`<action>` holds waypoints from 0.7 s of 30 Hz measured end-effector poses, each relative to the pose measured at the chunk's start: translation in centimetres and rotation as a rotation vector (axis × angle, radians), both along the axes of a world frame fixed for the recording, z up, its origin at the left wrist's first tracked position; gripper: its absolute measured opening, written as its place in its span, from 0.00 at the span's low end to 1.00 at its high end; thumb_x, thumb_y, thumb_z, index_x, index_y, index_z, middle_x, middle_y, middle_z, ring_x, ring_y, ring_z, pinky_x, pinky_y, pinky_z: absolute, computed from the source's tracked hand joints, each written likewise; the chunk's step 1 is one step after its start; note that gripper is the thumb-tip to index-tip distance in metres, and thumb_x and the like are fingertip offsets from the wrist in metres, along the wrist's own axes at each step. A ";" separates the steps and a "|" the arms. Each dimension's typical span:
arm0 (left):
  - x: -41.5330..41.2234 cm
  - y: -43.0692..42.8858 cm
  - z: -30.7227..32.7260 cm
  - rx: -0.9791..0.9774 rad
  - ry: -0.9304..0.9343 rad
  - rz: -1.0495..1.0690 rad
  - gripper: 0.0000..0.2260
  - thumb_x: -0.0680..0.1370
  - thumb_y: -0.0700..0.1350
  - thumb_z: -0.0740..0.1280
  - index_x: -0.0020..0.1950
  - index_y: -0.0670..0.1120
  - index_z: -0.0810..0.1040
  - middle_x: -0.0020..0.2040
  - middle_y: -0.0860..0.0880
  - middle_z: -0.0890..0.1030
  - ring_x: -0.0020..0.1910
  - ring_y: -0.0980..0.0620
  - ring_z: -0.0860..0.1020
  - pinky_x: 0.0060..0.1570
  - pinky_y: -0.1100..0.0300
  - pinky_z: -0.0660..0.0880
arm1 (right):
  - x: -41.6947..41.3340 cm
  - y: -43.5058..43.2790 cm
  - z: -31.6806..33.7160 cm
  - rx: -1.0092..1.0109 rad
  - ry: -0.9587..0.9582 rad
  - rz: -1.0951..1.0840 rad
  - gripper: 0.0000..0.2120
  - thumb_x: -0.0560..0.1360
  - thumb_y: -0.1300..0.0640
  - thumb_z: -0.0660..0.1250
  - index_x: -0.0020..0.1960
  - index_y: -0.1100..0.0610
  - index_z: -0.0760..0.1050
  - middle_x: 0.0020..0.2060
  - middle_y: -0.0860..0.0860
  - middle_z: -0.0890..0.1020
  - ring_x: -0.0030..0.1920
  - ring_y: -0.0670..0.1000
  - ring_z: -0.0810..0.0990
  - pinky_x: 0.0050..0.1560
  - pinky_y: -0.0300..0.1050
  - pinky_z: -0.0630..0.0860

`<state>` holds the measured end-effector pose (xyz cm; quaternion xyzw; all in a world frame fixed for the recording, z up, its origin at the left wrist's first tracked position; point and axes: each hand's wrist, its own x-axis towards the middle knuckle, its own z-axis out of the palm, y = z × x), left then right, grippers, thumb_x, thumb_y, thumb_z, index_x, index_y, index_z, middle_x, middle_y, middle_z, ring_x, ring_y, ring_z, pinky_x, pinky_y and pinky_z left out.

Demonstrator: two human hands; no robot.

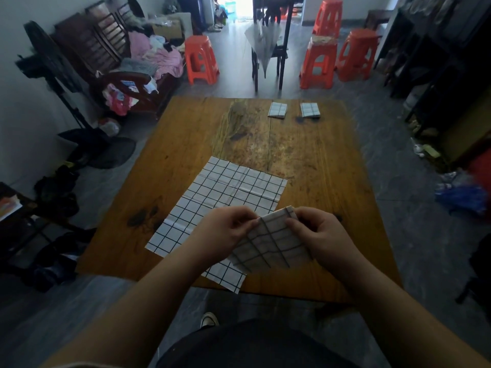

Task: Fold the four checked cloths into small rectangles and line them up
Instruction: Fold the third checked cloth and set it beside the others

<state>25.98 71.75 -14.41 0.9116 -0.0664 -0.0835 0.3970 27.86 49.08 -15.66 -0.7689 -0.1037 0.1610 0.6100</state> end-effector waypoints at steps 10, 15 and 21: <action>0.6 0.4 0.2 0.014 0.062 -0.050 0.04 0.79 0.51 0.65 0.46 0.61 0.78 0.45 0.58 0.82 0.48 0.61 0.80 0.50 0.55 0.81 | 0.4 0.3 -1.6 -0.132 -0.106 -0.036 0.10 0.78 0.50 0.68 0.59 0.42 0.75 0.60 0.41 0.77 0.61 0.48 0.75 0.55 0.52 0.78; 0.5 0.5 0.3 -0.063 0.047 0.018 0.04 0.80 0.50 0.66 0.47 0.57 0.79 0.43 0.57 0.82 0.45 0.61 0.80 0.46 0.59 0.79 | 0.1 0.6 -1.4 -0.078 -0.120 -0.070 0.07 0.81 0.50 0.63 0.49 0.49 0.80 0.44 0.47 0.82 0.45 0.45 0.79 0.46 0.48 0.79; 0.2 0.3 0.3 -0.145 0.098 0.009 0.08 0.79 0.52 0.66 0.58 0.60 0.77 0.53 0.57 0.81 0.52 0.58 0.80 0.49 0.52 0.82 | -0.4 1.2 -1.2 -0.133 -0.150 -0.031 0.07 0.81 0.51 0.64 0.51 0.48 0.81 0.44 0.45 0.82 0.46 0.42 0.79 0.45 0.42 0.76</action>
